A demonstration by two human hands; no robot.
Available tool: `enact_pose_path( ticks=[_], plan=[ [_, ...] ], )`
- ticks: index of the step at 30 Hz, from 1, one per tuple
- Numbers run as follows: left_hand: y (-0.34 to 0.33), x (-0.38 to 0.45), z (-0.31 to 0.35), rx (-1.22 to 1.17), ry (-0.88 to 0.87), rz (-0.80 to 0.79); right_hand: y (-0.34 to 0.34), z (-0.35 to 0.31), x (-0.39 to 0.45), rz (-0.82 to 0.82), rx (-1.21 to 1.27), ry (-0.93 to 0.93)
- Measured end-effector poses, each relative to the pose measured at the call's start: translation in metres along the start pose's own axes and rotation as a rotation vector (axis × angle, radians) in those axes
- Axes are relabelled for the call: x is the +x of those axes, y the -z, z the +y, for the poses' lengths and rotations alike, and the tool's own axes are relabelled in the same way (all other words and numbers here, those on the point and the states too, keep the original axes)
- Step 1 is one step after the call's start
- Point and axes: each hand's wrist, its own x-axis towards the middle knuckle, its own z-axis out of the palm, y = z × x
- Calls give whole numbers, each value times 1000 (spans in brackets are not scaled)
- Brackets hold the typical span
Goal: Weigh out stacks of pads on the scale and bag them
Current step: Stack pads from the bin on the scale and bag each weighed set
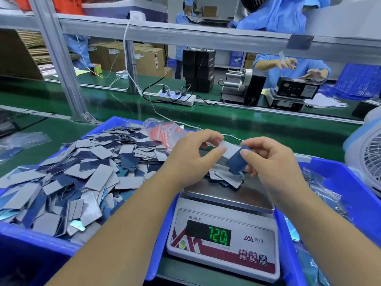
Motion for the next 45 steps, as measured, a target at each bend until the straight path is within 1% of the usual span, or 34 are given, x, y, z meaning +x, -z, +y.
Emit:
enact_pose_path(
  ticks=[3, 7, 9, 11, 13, 14, 17, 20, 22, 23, 25, 27, 29, 31, 32, 34, 35, 36, 37, 38, 39, 40, 42, 43, 45],
  plan=[
    [-3, 0, -1, -46, -9, -19, -2, 0, -1, -31, -8, -5],
    [-1, 1, -4, -81, 81, -37, 3, 0, 2, 11, -6, -20],
    [-1, 0, -5, -14, 116, -94, 9, -1, 4, 44, 27, -16],
    [-2, 0, -5, 82, 109, -145, 12, -1, 5, 53, 50, -23],
    [-2, 0, -5, 124, 100, -146, 12, -1, 5, 49, 56, -32],
    [0, 0, -5, 117, 101, -121, 11, -1, 5, 45, 64, -35],
    [4, 0, -4, -32, 64, -31, 8, -3, 2, 19, 118, -20],
    [4, -3, 3, -219, 22, -122, 3, -3, -3, -66, 173, 8],
    [3, -3, 5, -245, -12, -168, -1, -2, -6, -147, 196, 1],
    [3, -2, 5, -242, -3, -158, -2, -1, -7, -185, 196, -9],
    [10, 3, 1, -272, 99, -79, -2, 1, -8, -217, 126, -26],
    [20, 9, -7, -292, 261, 55, 1, 5, -4, -179, -151, 20],
    [31, 12, -18, -176, 432, 181, 5, 10, 0, -159, -433, 105],
    [39, 13, -29, 25, 580, 216, 8, 11, 2, -175, -550, 138],
    [42, 12, -33, 121, 636, 187, 9, 12, 2, -183, -588, 146],
    [43, 12, -38, 364, 741, 46, 11, 11, 3, -184, -646, 159],
    [42, 13, -38, 512, 779, -20, 12, 11, 3, -180, -660, 161],
    [39, 13, -36, 635, 784, -48, 12, 10, 4, -175, -672, 164],
    [36, 12, -32, 701, 740, -29, 13, 8, 4, -172, -681, 169],
    [33, 12, -29, 703, 649, 11, 14, 6, 4, -178, -686, 170],
    [30, 11, -26, 627, 533, 38, 15, 4, 4, -193, -697, 170],
    [28, 10, -22, 496, 406, 37, 17, 0, 5, -224, -721, 171],
    [22, 4, -14, 239, 194, -52, 20, -11, 8, -328, -821, 179],
    [19, 2, -10, 196, 115, -128, 21, -17, 10, -385, -883, 191],
    [13, 1, -5, 237, 10, -266, 23, -27, 12, -503, -1004, 220]
  ],
)
